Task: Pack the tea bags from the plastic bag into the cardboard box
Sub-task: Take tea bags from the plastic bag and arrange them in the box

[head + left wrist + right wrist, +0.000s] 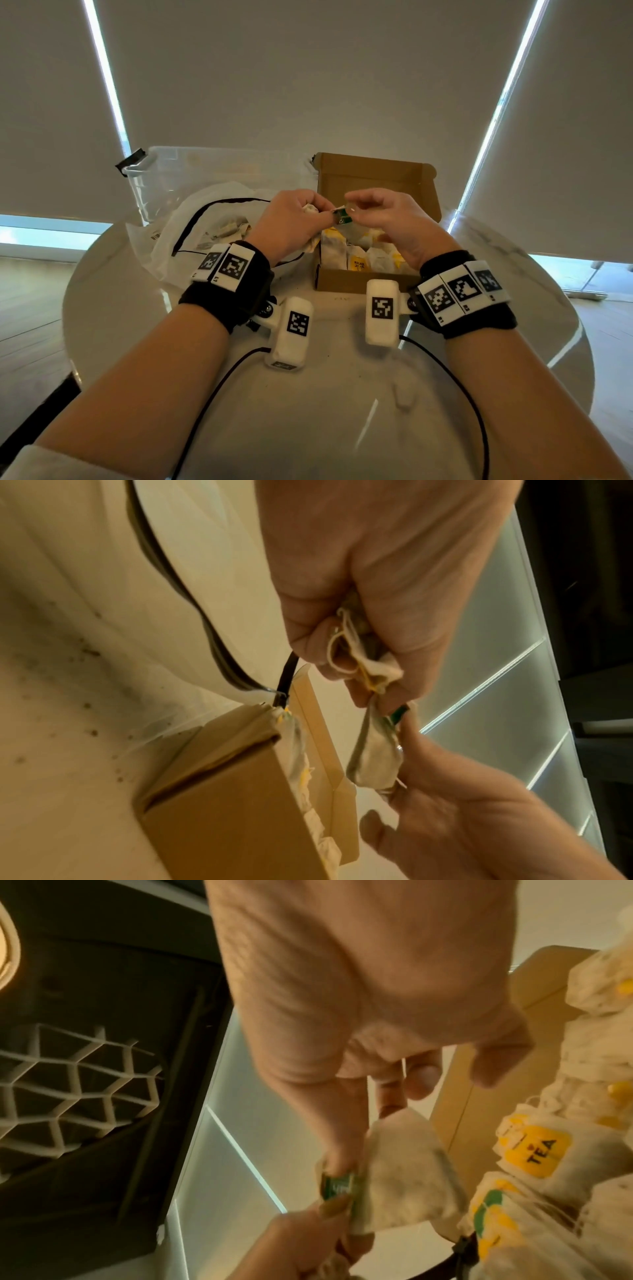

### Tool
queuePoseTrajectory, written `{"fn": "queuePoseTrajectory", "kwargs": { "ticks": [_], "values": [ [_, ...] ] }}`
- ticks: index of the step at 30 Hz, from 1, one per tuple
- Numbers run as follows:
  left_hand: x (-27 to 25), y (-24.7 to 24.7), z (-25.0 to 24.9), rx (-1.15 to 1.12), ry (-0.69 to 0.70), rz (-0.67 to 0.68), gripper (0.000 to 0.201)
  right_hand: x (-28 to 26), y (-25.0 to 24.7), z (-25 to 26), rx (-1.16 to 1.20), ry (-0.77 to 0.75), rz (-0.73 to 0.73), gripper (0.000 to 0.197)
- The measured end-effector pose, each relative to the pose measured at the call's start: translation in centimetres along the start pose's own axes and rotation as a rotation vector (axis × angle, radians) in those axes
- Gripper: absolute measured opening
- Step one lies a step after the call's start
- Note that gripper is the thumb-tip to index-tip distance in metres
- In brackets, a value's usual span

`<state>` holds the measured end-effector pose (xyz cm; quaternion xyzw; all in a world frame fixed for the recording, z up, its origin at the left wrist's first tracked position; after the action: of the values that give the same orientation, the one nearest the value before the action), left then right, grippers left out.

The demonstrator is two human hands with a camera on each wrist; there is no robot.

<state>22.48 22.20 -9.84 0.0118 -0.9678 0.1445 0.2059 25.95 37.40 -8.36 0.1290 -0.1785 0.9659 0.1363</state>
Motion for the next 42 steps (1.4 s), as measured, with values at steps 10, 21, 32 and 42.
{"fn": "queuePoseTrajectory", "kwargs": {
  "ticks": [10, 21, 32, 42],
  "values": [
    [-0.5, 1.5, 1.2, -0.080, -0.181, 0.125, 0.037, 2.3, -1.6, -3.3, 0.107, 0.480, -0.344, 0.005],
    [-0.6, 1.8, 1.9, -0.240, -0.343, 0.194, 0.041, 4.0, 1.2, -5.7, 0.023, 0.454, -0.256, 0.024],
    [0.1, 1.6, 1.4, -0.596, -0.440, 0.095, 0.033, 0.9, 0.1, -1.1, -0.140, 0.092, -0.209, 0.018],
    [0.0, 1.7, 1.5, -0.664, -0.526, 0.042, 0.023, 0.2, 0.6, -0.3, 0.036, 0.154, -0.143, 0.006]
  ]
}}
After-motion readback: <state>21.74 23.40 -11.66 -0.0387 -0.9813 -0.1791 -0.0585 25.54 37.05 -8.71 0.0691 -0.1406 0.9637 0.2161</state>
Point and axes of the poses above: each hand's wrist, its own x-axis towards the middle knuckle, its own y-axis out of the palm, z = x × y, the point moved 3 cm from there along x, towards the middle knuckle, and after that the axes turned 12 degrees about -z, right-handed, at the moved point
